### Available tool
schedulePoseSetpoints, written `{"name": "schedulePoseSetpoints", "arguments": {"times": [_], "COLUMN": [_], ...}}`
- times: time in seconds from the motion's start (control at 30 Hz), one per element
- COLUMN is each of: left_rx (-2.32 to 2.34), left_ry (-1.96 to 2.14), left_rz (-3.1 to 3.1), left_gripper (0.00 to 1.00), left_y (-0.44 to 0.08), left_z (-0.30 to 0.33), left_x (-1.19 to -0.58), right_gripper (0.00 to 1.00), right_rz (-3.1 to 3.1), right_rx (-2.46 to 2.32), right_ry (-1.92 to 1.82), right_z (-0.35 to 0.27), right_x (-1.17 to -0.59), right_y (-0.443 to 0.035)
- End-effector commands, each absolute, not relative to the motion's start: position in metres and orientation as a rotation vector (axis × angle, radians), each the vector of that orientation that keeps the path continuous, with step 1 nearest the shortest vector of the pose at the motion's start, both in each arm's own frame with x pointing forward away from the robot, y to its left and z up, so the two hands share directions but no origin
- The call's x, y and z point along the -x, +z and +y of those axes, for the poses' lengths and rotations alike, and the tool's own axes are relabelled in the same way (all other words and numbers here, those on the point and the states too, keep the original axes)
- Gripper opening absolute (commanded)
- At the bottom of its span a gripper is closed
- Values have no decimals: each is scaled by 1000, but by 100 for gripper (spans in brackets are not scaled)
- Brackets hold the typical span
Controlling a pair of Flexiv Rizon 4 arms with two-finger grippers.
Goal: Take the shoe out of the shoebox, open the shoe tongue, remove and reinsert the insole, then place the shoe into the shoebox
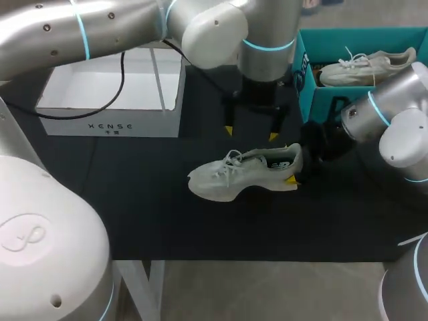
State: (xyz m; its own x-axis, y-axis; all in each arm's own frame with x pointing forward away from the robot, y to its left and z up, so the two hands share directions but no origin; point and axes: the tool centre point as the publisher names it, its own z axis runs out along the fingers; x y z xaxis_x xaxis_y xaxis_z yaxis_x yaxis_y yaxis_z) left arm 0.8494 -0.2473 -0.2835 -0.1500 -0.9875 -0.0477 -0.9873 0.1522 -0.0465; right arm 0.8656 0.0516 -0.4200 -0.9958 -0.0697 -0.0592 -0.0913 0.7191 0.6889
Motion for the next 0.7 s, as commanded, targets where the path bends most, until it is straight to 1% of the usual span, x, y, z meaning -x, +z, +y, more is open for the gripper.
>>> {"name": "schedulePoseSetpoints", "arguments": {"times": [0.03, 0.43, 0.7], "left_rx": [2035, 2047, 2066], "left_ry": [17, 137, 203], "left_rz": [2338, 2370, 2285], "left_gripper": [100, 100, 100], "left_y": [-298, -340, -347], "left_z": [-254, -271, -267], "left_x": [-848, -835, -836], "right_gripper": [0, 0, 0], "right_rz": [2888, 2888, 2888], "right_rx": [136, 136, 136], "right_ry": [1153, 1153, 1153], "right_z": [53, 53, 53], "right_x": [-866, -866, -866], "right_y": [-421, -421, -421]}}
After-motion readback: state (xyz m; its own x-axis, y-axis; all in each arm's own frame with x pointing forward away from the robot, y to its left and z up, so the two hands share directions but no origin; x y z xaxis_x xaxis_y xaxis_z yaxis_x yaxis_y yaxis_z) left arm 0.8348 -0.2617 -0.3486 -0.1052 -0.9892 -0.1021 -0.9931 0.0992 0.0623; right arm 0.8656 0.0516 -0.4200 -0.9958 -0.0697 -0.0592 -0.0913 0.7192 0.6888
